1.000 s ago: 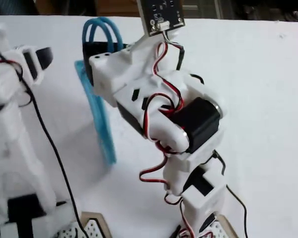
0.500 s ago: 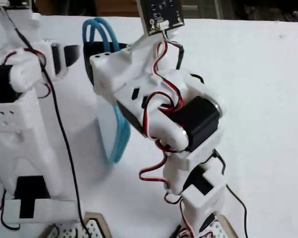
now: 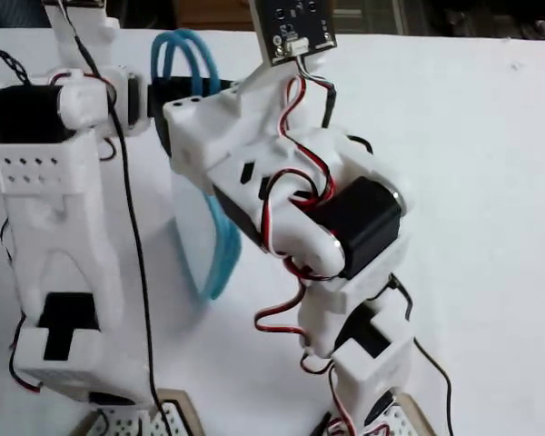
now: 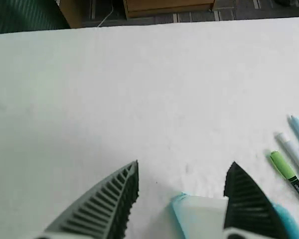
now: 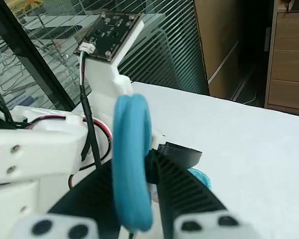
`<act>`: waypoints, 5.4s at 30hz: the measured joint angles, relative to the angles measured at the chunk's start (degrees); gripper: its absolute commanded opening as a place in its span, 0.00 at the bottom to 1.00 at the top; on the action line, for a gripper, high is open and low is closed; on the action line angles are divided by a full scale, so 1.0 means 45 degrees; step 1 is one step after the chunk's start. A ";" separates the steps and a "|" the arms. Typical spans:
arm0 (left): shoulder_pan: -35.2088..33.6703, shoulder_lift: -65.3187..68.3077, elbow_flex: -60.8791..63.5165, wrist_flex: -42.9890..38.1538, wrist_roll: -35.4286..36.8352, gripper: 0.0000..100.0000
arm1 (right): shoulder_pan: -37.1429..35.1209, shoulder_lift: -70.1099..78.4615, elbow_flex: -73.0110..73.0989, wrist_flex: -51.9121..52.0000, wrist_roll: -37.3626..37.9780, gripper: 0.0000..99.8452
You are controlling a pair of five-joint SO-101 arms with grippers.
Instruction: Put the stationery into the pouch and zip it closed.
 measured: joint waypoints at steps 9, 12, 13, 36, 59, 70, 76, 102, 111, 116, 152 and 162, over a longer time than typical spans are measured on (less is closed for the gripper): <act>-0.0254 0.0742 -0.0488 0.0117 -0.0391 0.29 | 0.0020 0.0000 0.0000 0.0000 0.0000 0.02; -0.0840 0.0742 -0.1114 0.0117 -0.0156 0.29 | 0.0039 0.0000 0.0000 0.0000 0.0000 0.02; -0.0996 0.0742 -0.1231 0.0176 -0.0156 0.29 | 0.0039 0.0000 0.0000 0.0000 0.0000 0.02; 0.0391 0.0684 -0.2481 0.0391 0.0137 0.29 | 0.0020 0.0000 0.0000 0.0000 0.0000 0.02; 0.0410 0.0645 -0.0313 0.0449 -0.0918 0.29 | 0.0469 0.0000 0.0000 0.0000 0.0000 0.02; -0.0371 0.0645 0.1309 0.0449 -0.1016 0.29 | 0.2364 0.0000 0.0000 0.0000 0.0000 0.02; -0.1211 0.0645 0.0957 0.0449 -0.0176 0.29 | 0.2149 0.0000 0.0000 -0.0020 0.0000 0.02; -0.5040 -0.7267 0.8205 0.0234 0.0371 0.29 | -0.0215 0.1621 0.0000 -0.0020 0.0000 0.02; -0.5040 -0.7287 0.8244 0.0098 0.1700 0.29 | 0.0195 0.1621 -0.0020 0.0000 0.0000 0.02; -0.5040 -0.7346 0.7990 0.0430 0.1778 0.29 | 0.0195 0.1133 -0.0020 0.0000 0.0000 0.02; 0.0020 -1.0256 1.2816 -0.2520 0.0469 0.02 | 0.0879 0.1035 -0.0020 0.0000 0.0000 0.02; 0.0039 -1.0217 0.7131 -0.0039 -0.0059 0.02 | 0.2071 -0.0215 -0.0039 0.0000 0.0000 0.02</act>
